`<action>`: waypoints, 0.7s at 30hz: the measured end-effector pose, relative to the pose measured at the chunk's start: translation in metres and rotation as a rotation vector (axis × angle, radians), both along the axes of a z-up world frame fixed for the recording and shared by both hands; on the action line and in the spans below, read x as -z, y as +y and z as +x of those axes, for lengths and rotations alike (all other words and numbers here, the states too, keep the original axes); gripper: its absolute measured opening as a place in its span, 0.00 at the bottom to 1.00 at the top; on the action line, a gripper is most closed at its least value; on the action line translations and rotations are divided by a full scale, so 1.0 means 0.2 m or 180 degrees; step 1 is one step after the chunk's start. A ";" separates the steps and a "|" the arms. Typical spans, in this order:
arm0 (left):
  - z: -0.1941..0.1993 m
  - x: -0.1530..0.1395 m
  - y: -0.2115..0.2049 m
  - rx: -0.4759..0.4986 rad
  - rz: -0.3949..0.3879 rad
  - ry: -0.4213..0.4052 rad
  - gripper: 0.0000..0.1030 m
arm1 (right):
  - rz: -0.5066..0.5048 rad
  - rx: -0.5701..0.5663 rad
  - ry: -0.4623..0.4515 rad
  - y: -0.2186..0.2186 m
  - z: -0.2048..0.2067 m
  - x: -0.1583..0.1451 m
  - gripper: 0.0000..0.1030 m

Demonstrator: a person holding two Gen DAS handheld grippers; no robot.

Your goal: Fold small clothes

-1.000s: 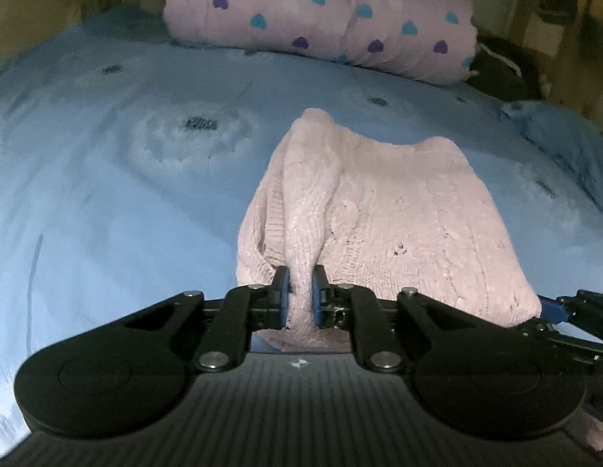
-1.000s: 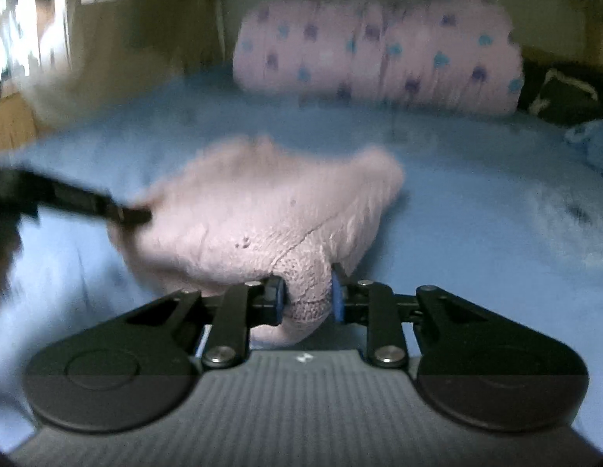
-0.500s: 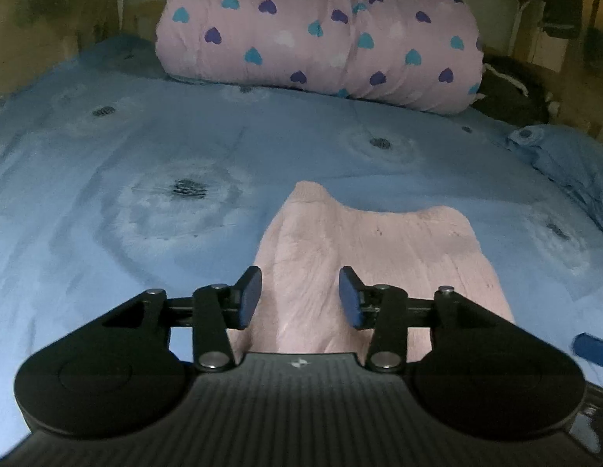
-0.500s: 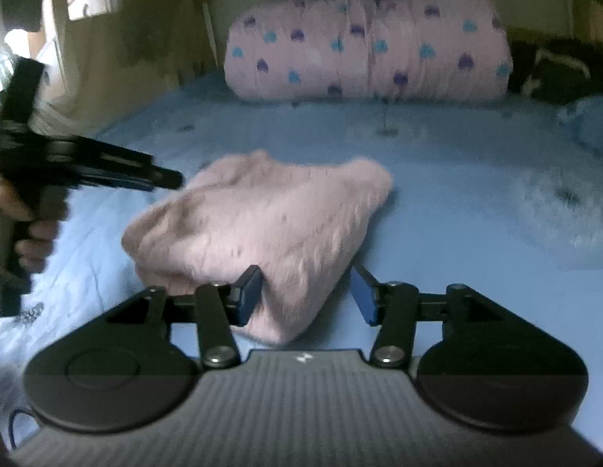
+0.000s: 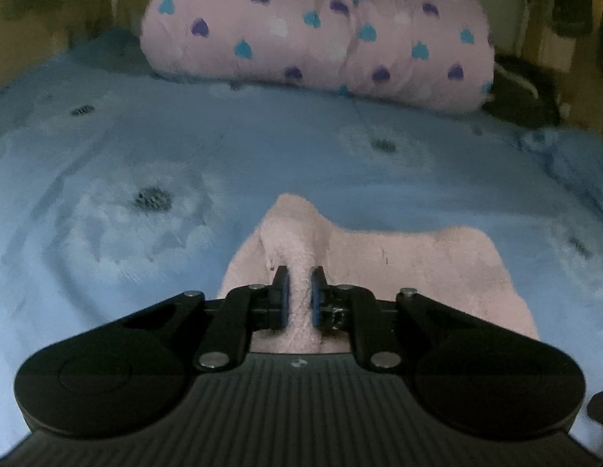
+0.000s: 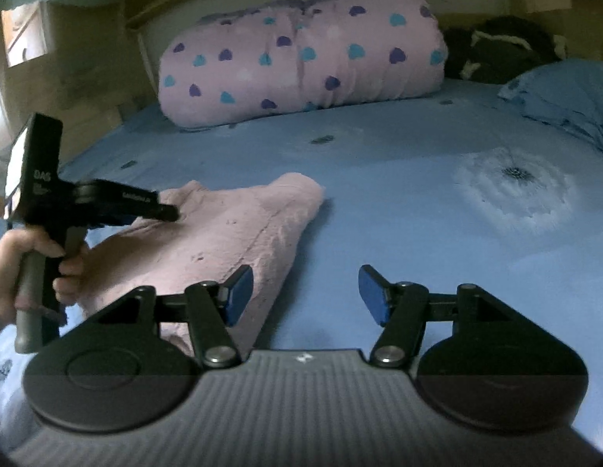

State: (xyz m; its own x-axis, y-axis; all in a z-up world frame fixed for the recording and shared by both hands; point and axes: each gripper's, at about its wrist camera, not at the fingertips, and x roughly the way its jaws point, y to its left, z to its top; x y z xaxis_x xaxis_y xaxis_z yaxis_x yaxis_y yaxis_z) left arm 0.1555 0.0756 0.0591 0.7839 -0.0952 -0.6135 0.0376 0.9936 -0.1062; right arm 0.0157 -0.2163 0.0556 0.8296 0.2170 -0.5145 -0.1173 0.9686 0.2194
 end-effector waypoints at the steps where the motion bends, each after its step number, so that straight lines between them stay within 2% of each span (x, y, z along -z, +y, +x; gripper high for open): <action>1: -0.02 -0.03 0.03 -0.0077 -0.0001 -0.0092 0.12 | -0.0011 0.0028 -0.0003 0.00 0.00 0.00 0.60; 3: -0.02 -0.05 0.10 -0.0211 -0.0036 -0.0164 0.12 | -0.0044 0.0055 -0.0024 0.01 -0.01 0.00 0.60; 6: 0.03 0.00 0.19 -0.0322 -0.0003 0.0016 0.12 | -0.0068 0.0057 -0.0045 0.01 -0.01 0.01 0.60; 8: 0.05 0.07 0.22 -0.0256 -0.0035 0.0155 0.13 | -0.0058 0.0020 -0.0035 0.02 -0.01 0.02 0.60; 10: 0.02 0.08 0.23 -0.0241 -0.0060 0.0093 0.15 | -0.0058 -0.0022 -0.0024 0.03 -0.01 0.03 0.60; 11: 0.01 0.08 0.24 -0.0248 -0.0078 0.0074 0.20 | -0.0064 -0.0047 -0.0022 0.04 -0.01 0.03 0.60; 12: 0.00 0.08 0.24 -0.0261 -0.0104 0.0079 0.31 | -0.0072 -0.0070 -0.0025 0.05 -0.01 0.03 0.60; 13: -0.01 0.07 0.25 -0.0286 -0.0139 0.0100 0.37 | -0.0077 -0.0090 -0.0031 0.06 -0.01 0.03 0.60; 15: -0.04 0.04 0.27 -0.0342 -0.0193 0.0115 0.66 | -0.0079 -0.0125 -0.0056 0.07 -0.01 0.03 0.60; 17: -0.09 0.01 0.27 -0.0334 -0.0191 0.0081 0.76 | -0.0072 -0.0148 -0.0067 0.08 -0.01 0.02 0.60; 21: -0.18 -0.03 0.28 -0.0117 -0.0277 0.0192 0.80 | 0.0056 -0.0131 -0.0020 0.05 -0.01 0.02 0.60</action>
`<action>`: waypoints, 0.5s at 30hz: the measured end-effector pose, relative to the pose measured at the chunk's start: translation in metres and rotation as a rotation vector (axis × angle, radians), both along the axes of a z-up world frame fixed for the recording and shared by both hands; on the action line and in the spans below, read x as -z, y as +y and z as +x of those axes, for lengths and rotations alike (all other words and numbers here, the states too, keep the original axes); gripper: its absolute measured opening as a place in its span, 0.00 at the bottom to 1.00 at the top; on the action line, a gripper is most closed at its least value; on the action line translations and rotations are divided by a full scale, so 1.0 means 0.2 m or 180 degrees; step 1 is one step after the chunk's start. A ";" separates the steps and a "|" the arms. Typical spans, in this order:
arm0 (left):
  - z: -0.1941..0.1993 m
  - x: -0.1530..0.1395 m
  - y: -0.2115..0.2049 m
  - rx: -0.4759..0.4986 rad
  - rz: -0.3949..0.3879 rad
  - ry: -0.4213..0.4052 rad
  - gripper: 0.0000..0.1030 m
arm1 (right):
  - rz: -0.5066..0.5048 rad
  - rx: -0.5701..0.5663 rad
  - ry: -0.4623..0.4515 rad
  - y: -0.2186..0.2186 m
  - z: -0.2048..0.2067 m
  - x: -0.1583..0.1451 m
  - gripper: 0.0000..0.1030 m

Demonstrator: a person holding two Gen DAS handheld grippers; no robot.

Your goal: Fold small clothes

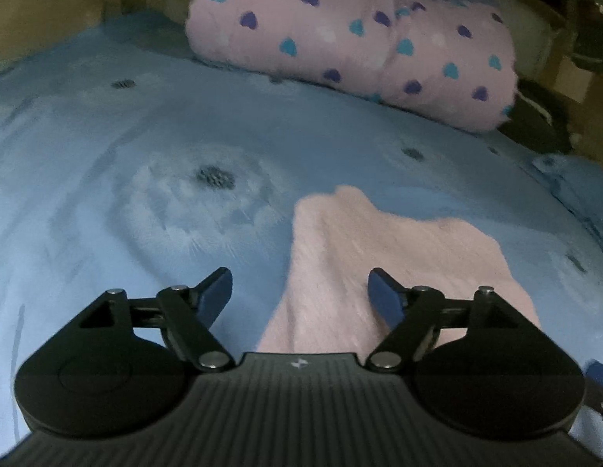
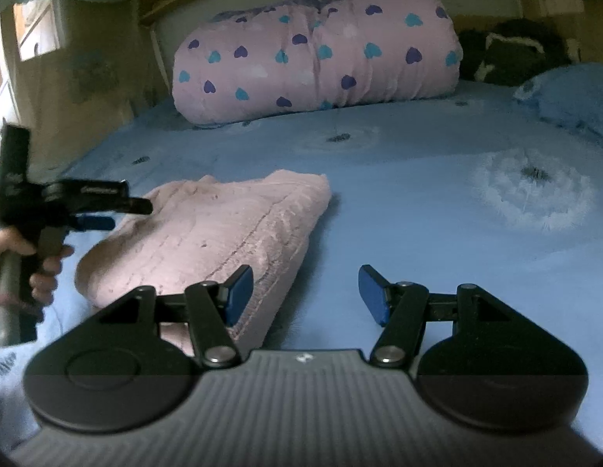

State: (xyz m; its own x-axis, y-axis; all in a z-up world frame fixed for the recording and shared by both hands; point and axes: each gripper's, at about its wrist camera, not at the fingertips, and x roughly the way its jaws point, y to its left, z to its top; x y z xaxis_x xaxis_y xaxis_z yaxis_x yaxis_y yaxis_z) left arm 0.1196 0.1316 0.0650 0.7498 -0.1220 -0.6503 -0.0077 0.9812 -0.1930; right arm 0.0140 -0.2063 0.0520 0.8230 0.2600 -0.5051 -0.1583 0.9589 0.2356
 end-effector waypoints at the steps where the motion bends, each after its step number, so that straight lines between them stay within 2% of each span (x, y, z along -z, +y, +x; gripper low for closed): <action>1: -0.02 0.00 0.00 0.0048 -0.0050 0.0037 0.81 | 0.0069 0.0015 0.0026 -0.01 0.01 0.00 0.60; 4: -0.05 0.01 0.01 0.0163 -0.0218 0.0181 0.84 | 0.0334 0.0073 0.0115 -0.04 0.03 0.01 0.61; 6: -0.08 0.02 0.02 0.0182 -0.0315 0.0268 0.85 | 0.0599 0.0105 0.0199 -0.07 0.05 0.03 0.74; 7: -0.09 0.03 0.03 0.0182 -0.0359 0.0301 0.85 | 0.0746 0.0124 0.0240 -0.09 0.06 0.04 0.78; 11: -0.11 0.07 0.08 0.0134 -0.0429 0.0383 0.85 | 0.1302 0.0126 0.0489 -0.13 0.12 0.08 0.79; 15: -0.10 0.11 0.13 0.0197 -0.0706 0.0482 0.86 | 0.1774 0.0098 0.0817 -0.12 0.20 0.12 0.79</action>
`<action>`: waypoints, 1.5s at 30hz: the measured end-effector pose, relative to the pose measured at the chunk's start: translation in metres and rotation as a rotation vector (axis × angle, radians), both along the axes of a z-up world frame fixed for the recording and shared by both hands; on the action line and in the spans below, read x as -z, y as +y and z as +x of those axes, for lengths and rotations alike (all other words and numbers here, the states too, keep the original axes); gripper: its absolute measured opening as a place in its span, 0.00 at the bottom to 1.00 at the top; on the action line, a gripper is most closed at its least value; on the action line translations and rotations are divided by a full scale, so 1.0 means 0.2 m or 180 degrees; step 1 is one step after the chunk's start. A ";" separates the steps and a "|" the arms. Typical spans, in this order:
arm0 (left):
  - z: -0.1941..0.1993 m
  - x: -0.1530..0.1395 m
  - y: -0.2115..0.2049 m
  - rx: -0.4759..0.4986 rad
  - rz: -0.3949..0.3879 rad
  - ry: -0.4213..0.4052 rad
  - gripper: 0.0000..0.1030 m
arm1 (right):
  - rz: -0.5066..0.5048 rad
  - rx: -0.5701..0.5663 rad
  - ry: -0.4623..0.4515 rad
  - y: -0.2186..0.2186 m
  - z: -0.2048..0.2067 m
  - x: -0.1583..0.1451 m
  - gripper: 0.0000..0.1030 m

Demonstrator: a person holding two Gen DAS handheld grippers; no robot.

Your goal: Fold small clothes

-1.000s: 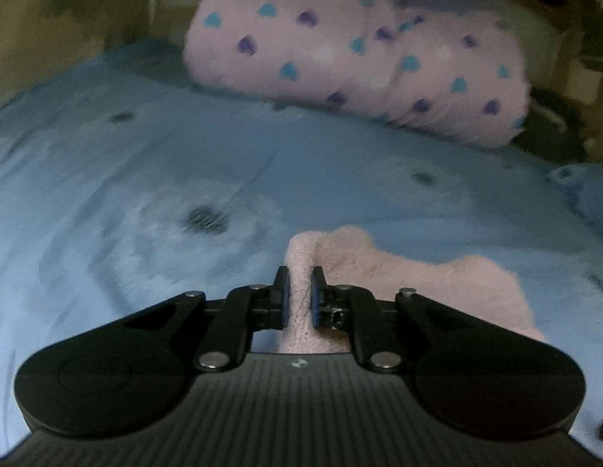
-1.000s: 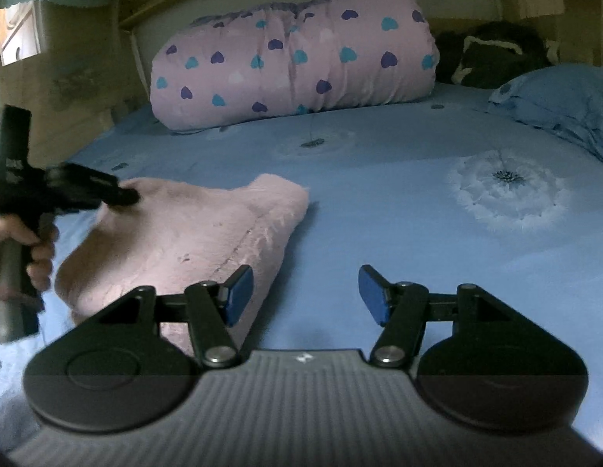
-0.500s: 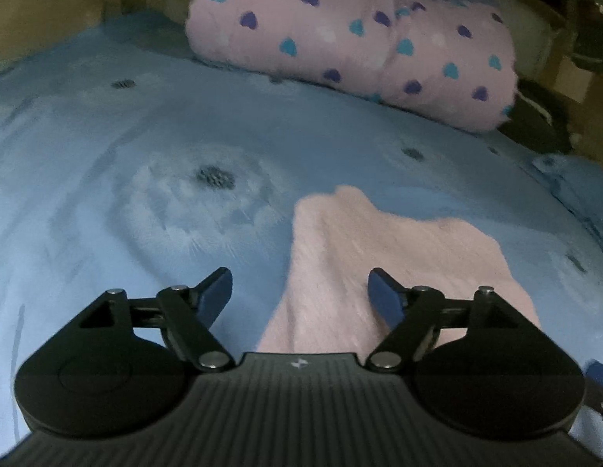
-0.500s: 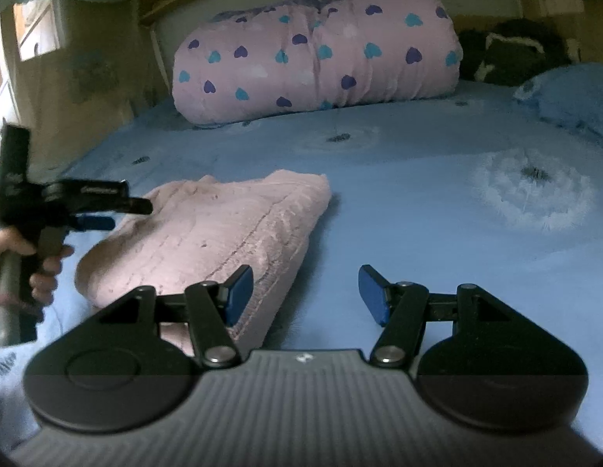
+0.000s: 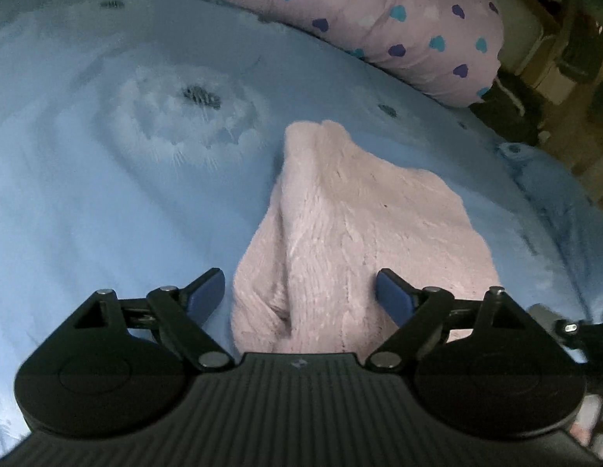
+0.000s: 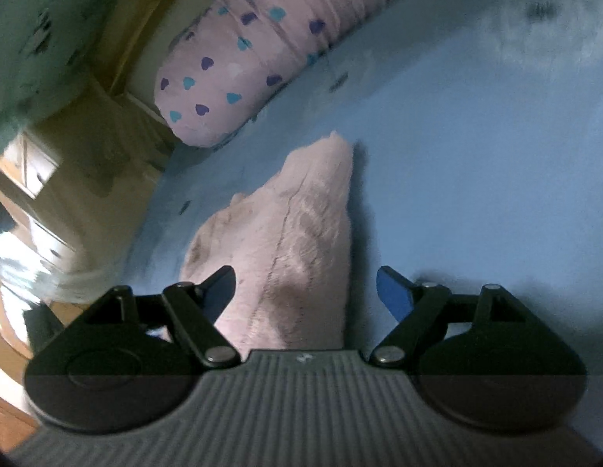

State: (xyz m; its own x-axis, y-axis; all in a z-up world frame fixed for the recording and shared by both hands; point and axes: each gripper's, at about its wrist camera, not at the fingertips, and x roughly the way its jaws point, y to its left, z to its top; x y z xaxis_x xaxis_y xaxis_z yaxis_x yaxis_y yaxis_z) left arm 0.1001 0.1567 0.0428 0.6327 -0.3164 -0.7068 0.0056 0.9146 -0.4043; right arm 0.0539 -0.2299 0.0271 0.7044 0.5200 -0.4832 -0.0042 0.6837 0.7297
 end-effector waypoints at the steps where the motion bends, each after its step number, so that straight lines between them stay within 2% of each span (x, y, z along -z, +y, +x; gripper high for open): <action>1: 0.01 0.01 0.01 0.0025 -0.0077 0.0038 0.86 | 0.0047 -0.0030 0.0041 0.01 0.01 0.01 0.79; 6: 0.04 0.11 0.05 0.0070 -0.0544 0.0234 0.89 | 0.0032 -0.0088 0.0229 0.06 0.07 0.07 0.80; 11: 0.03 0.15 0.06 0.0063 -0.0847 0.0334 0.88 | 0.0450 -0.0172 0.0395 0.11 0.16 0.17 0.80; 13: 0.03 0.15 0.04 0.0123 -0.0913 0.0378 0.84 | 0.0467 -0.0197 0.0441 0.14 0.18 0.17 0.79; 15: 0.01 0.15 0.02 0.0128 -0.0912 0.0415 0.71 | 0.0406 -0.0225 0.0487 0.17 0.20 0.16 0.63; 18: 0.00 0.15 0.04 0.0046 -0.1121 0.0489 0.53 | 0.0422 -0.0204 0.0534 0.16 0.19 0.15 0.50; 19: -0.01 0.14 0.05 0.0017 -0.1209 0.0520 0.52 | 0.0441 -0.0201 0.0546 0.15 0.19 0.14 0.48; 23: -0.08 0.07 0.02 0.0065 -0.1231 0.0560 0.50 | 0.0478 -0.0263 0.0480 0.12 0.14 0.04 0.45; 26: -0.18 0.02 -0.04 0.0109 -0.1267 0.0605 0.50 | 0.0388 -0.0336 0.0445 0.11 0.10 -0.06 0.45; 32: -0.44 -0.09 -0.19 0.0359 -0.1320 0.0601 0.48 | 0.0313 -0.0324 0.0471 -0.03 -0.11 -0.17 0.45; 35: -0.58 -0.13 -0.30 0.0528 -0.1217 0.0580 0.48 | 0.0297 -0.0285 0.0494 -0.14 -0.27 -0.19 0.45; 39: -0.75 -0.11 -0.44 0.0645 -0.0928 0.0631 0.48 | 0.0256 -0.0212 0.0555 -0.25 -0.46 -0.16 0.45; 41: -0.81 -0.10 -0.49 0.0647 -0.0678 0.0587 0.48 | 0.0246 -0.0164 0.0592 -0.30 -0.55 -0.14 0.46; 43: -0.87 -0.09 -0.53 0.0586 -0.0324 0.0413 0.50 | 0.0147 -0.0111 0.0574 -0.33 -0.62 -0.11 0.47; 45: -0.92 -0.07 -0.57 0.0526 -0.0102 0.0286 0.57 | 0.0060 -0.0038 0.0616 -0.34 -0.66 -0.07 0.50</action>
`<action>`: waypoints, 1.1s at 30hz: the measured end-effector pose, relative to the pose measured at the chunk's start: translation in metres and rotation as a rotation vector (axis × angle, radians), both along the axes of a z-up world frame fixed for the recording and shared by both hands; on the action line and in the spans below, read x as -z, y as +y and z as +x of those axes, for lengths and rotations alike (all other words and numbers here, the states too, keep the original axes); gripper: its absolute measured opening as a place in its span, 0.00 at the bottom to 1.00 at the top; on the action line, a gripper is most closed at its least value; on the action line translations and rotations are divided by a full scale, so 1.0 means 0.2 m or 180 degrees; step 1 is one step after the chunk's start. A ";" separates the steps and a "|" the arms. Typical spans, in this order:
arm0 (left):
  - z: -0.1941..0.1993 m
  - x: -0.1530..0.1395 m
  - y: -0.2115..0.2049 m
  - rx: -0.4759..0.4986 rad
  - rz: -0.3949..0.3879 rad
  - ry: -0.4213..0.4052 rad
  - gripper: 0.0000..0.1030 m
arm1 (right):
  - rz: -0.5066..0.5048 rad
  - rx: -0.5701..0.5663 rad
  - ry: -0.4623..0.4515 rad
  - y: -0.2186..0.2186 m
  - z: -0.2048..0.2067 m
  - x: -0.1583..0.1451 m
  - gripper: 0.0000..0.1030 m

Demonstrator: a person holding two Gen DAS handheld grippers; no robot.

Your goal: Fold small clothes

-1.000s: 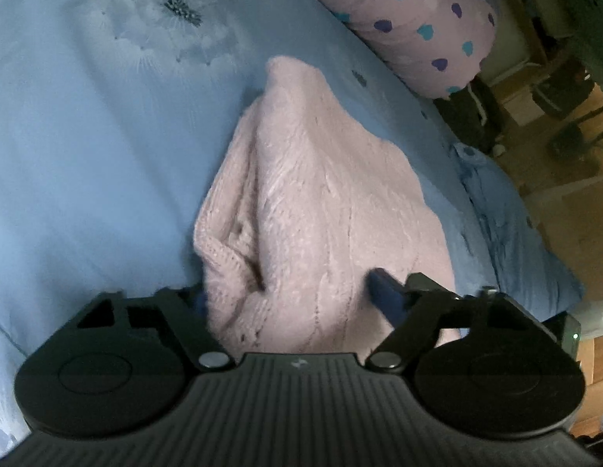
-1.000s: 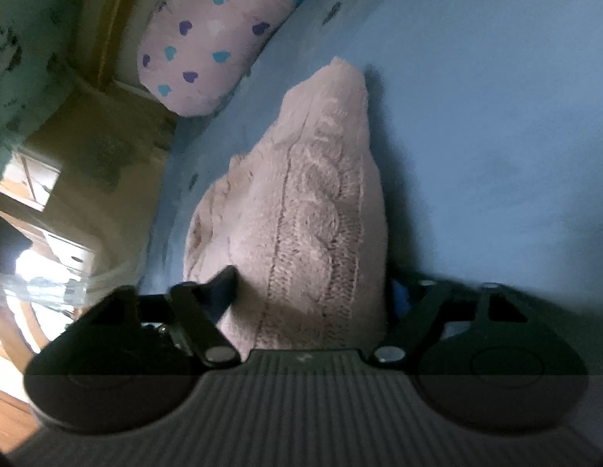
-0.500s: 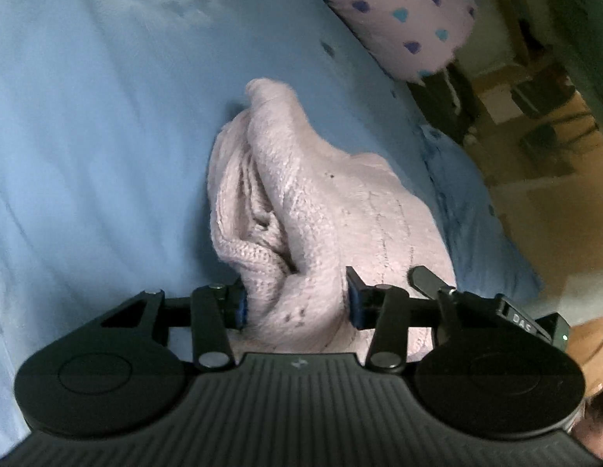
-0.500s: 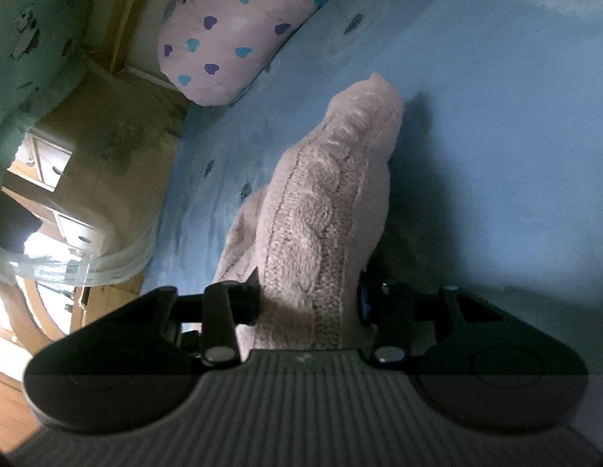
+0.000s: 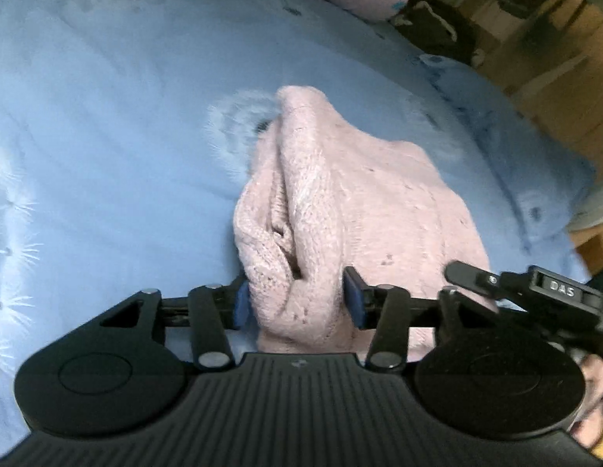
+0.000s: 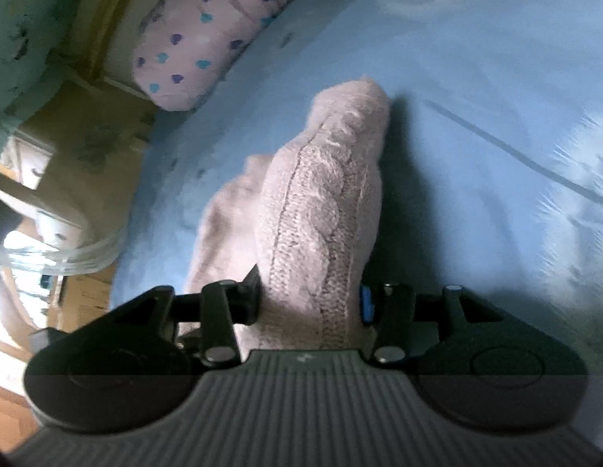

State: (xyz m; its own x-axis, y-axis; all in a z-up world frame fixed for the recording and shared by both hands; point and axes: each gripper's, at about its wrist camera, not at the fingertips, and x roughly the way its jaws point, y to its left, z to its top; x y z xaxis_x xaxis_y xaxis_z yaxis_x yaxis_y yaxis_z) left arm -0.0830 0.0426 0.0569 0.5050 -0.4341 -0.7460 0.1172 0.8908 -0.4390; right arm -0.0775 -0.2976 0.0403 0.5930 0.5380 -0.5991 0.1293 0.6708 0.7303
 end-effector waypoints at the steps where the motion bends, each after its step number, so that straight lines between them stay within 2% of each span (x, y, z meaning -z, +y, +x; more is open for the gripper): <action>1: -0.02 0.01 -0.01 -0.0004 0.0039 -0.0032 0.58 | -0.0033 0.0020 0.0013 0.00 -0.01 0.03 0.51; 3: -0.05 0.02 -0.03 -0.0026 0.0114 -0.0091 0.61 | -0.0156 0.0041 -0.0033 0.02 -0.04 0.08 0.56; 8: -0.12 -0.03 -0.02 -0.0068 0.0276 -0.0187 0.63 | -0.0215 0.0139 -0.0202 0.02 -0.08 0.08 0.57; 10: -0.13 -0.05 -0.04 -0.0086 0.0323 -0.0220 0.64 | -0.0373 0.0143 -0.0297 0.03 -0.12 0.04 0.57; 17: -0.32 -0.15 -0.08 -0.0034 0.0749 -0.0463 0.70 | -0.1126 0.0127 -0.0776 0.13 -0.30 -0.14 0.57; 19: -0.37 -0.16 -0.09 -0.0028 0.0810 -0.0520 0.79 | -0.1319 0.0115 -0.0887 0.16 -0.36 -0.17 0.61; 21: -0.43 -0.16 -0.11 -0.0027 0.0868 -0.0588 0.81 | -0.1466 0.0109 -0.0981 0.19 -0.41 -0.18 0.67; 25: -0.50 -0.11 -0.16 -0.0088 0.1016 -0.0620 0.88 | -0.1635 0.0131 -0.1038 0.24 -0.48 -0.17 0.69; 27: -0.52 -0.08 -0.18 -0.0111 0.1073 -0.0599 0.92 | -0.1708 0.0122 -0.1050 0.25 -0.50 -0.15 0.77; 33: -0.54 -0.01 -0.29 -0.0070 0.1333 -0.0691 0.98 | -0.1906 0.0004 -0.0996 0.30 -0.56 -0.05 0.79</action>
